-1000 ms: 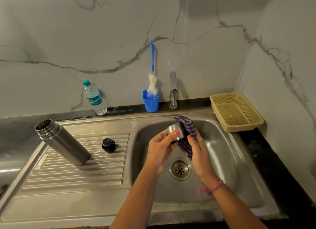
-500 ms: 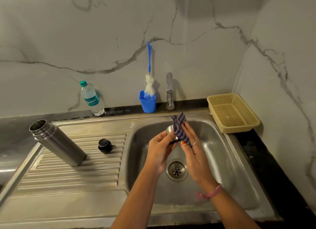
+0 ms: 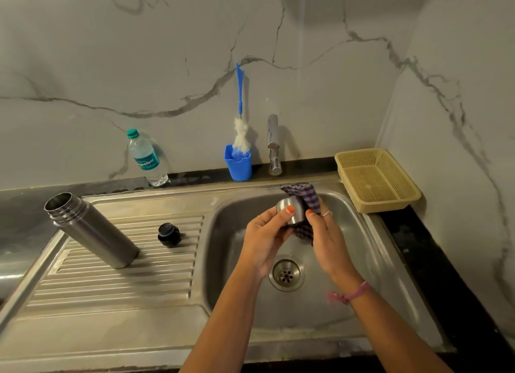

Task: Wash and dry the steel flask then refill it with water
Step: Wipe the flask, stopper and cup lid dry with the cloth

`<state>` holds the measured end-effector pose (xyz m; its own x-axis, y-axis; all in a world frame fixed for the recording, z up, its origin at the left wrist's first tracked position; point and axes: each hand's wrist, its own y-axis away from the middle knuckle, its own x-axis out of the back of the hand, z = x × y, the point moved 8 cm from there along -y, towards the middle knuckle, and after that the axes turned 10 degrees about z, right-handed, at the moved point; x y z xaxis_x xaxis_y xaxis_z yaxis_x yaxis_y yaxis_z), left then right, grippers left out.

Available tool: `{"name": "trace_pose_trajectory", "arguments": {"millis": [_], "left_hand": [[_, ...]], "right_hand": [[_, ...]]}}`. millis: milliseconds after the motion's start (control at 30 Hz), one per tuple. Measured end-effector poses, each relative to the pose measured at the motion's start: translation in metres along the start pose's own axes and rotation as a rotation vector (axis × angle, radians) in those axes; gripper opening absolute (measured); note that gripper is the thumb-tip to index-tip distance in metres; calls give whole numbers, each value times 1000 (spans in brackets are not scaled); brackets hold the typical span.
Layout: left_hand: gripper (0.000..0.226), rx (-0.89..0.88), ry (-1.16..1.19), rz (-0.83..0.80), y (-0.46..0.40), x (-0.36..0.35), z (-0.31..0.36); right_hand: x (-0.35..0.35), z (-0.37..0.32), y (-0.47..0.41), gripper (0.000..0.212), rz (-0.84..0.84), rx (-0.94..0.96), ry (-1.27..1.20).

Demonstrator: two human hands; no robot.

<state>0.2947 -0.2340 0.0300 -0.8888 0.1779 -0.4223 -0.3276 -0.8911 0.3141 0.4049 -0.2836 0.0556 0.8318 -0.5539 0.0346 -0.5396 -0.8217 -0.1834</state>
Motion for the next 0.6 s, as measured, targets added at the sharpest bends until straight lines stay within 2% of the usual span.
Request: {"name": "trace_pose_trajectory", "arguments": {"millis": [67, 133, 233, 300, 367, 433, 467, 600], "left_hand": [[38, -18, 1, 20, -3, 2, 2], [39, -13, -4, 13, -4, 3, 1], [37, 12, 0, -36, 0, -2, -3], [35, 10, 3, -48, -1, -4, -3], [33, 8, 21, -35, -3, -3, -1], [34, -6, 25, -39, -5, -3, 0], [35, -6, 27, -44, -4, -3, -1], [35, 4, 39, -61, 2, -10, -5]], "right_hand": [[-9, -8, 9, 50, -54, 169, 136], [-12, -7, 13, 51, -77, 256, 189], [-1, 0, -1, 38, -12, 36, -36], [2, -1, -1, 38, 15, 6, -56], [-1, -10, 7, 48, 0, 130, 39], [-7, -14, 16, 51, -35, 288, 172], [-7, -13, 16, 50, -43, 302, 181], [5, 1, -1, 44, 35, -7, -43]]}}
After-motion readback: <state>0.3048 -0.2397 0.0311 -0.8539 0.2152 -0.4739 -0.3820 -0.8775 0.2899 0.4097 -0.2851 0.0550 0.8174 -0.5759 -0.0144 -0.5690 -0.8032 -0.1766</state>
